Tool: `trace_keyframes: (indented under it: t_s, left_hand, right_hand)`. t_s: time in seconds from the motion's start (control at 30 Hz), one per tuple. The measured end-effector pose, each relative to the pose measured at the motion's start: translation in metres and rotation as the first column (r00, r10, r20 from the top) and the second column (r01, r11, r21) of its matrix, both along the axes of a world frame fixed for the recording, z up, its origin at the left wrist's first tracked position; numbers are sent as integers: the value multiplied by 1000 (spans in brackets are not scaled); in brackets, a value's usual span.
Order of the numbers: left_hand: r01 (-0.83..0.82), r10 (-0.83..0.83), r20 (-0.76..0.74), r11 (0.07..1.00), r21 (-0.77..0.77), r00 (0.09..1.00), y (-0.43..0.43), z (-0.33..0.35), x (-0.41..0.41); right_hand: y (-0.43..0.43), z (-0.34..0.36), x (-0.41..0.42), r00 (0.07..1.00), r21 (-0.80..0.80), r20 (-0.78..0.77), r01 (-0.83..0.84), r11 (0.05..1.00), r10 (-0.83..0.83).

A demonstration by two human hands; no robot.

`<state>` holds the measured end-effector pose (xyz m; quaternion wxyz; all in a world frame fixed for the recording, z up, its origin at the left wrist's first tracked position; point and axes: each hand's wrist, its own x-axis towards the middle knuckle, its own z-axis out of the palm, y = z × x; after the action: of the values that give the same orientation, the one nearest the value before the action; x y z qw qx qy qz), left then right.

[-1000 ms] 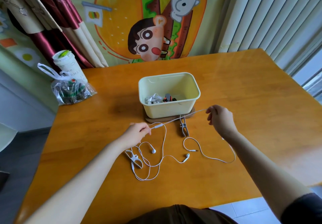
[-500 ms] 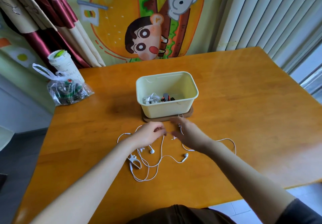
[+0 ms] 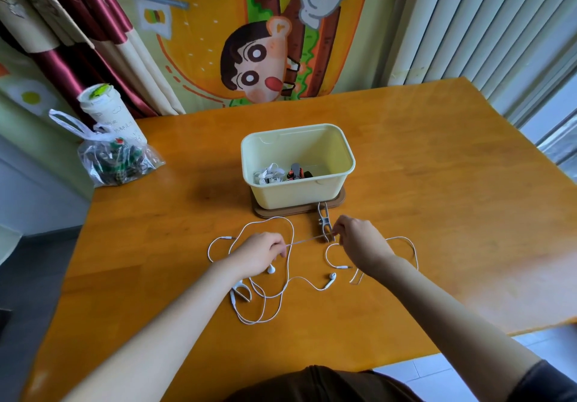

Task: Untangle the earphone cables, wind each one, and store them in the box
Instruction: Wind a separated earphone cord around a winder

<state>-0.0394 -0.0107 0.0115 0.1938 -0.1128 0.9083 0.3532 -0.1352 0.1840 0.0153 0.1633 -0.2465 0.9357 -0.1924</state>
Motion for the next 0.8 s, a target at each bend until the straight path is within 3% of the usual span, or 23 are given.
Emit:
trace_keyframes:
  t_s: [0.07,0.17,0.27,0.37,0.47,0.57,0.8]
  left_hand:
    - [11,-11,-6,1000,-14,1000,1,-2,1]
    - [61,-60,-36,998,31,998,11,-3,-1]
    - [83,-79,-78,995,56,994,26,-1,-8]
    - [-1,16,-86,986,168,996,35,2,-14]
    - [-119,132,-18,943,312,991,29,3,-12]
    - [-163,158,46,899,407,986,23,1,-8]
    - [-163,164,34,890,426,986,22,-5,-3]
  right_hand:
    - [6,-4,1,1000,142,11,-12,990,11]
    - [6,-6,8,978,254,16,-205,945,208]
    - [-8,0,25,924,-12,191,-334,942,330]
    - [-17,2,31,931,-214,244,-223,951,273]
    - [-12,0,22,962,-206,154,-193,959,226]
    - [-6,-1,16,967,-209,167,-155,965,192]
    - [-2,-2,16,984,-159,67,-152,975,164]
